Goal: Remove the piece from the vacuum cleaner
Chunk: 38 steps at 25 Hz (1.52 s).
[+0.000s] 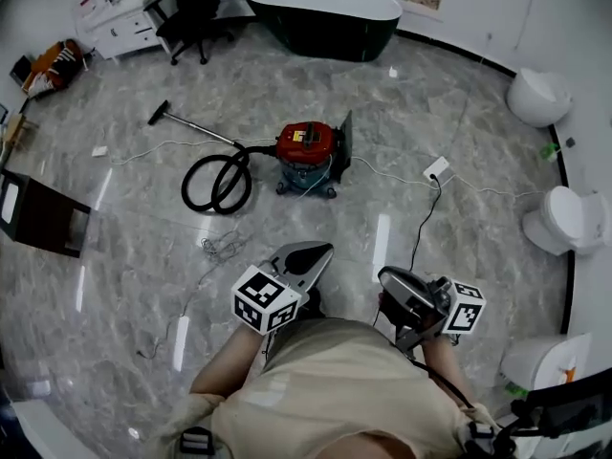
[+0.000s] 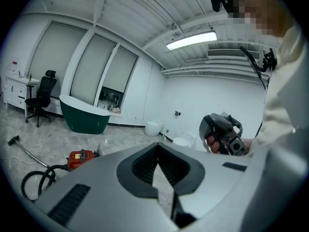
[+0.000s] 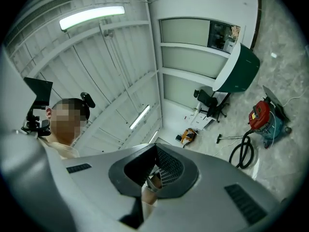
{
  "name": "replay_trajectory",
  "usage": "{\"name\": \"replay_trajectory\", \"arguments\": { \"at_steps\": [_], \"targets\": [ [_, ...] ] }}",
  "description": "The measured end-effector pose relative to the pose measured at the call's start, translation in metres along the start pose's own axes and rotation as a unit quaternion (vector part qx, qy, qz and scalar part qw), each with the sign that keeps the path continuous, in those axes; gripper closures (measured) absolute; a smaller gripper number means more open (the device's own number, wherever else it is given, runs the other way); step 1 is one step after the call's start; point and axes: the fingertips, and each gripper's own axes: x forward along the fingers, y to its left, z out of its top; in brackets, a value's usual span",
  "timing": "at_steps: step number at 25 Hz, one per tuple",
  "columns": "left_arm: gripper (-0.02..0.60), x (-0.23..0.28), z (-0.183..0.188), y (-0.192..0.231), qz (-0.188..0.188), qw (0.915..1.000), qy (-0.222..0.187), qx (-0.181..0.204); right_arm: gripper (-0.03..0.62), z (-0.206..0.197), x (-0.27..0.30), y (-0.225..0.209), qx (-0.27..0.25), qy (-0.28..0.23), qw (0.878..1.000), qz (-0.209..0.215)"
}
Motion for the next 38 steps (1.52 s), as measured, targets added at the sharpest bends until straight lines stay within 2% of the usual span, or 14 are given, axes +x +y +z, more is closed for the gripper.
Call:
{"name": "replay_trajectory", "arguments": {
  "at_steps": [7, 14, 21, 25, 31, 38],
  "targets": [
    [0.578, -0.017, 0.023, 0.069, 0.012, 0.9998, -0.016, -0.001, 0.592, 0.006, 0.066, -0.030, 0.010, 0.026, 0.999, -0.019],
    [0.578, -0.016, 0.030, 0.093, 0.019, 0.9995, -0.018, -0.016, 0.592, 0.030, 0.088, -0.050, 0.019, 0.019, 0.999, -0.027],
    [0.578, -0.001, 0.036, 0.109, 0.057, 0.9982, -0.012, -0.016, 0.593, 0.053, 0.095, -0.077, 0.047, 0.034, 0.998, -0.004],
    [0.578, 0.031, 0.046, 0.112, 0.078, 0.9969, 0.002, -0.014, 0.592, 0.088, 0.080, -0.089, 0.048, 0.034, 0.998, 0.006],
    [0.578, 0.114, 0.064, 0.094, 0.090, 0.9957, 0.020, 0.005, 0.592, 0.147, 0.024, -0.117, 0.060, 0.010, 0.998, 0.005],
    [0.578, 0.177, 0.069, 0.075, 0.121, 0.9916, 0.044, 0.011, 0.592, 0.194, -0.024, -0.140, 0.064, 0.012, 0.998, 0.010]
  ]
}}
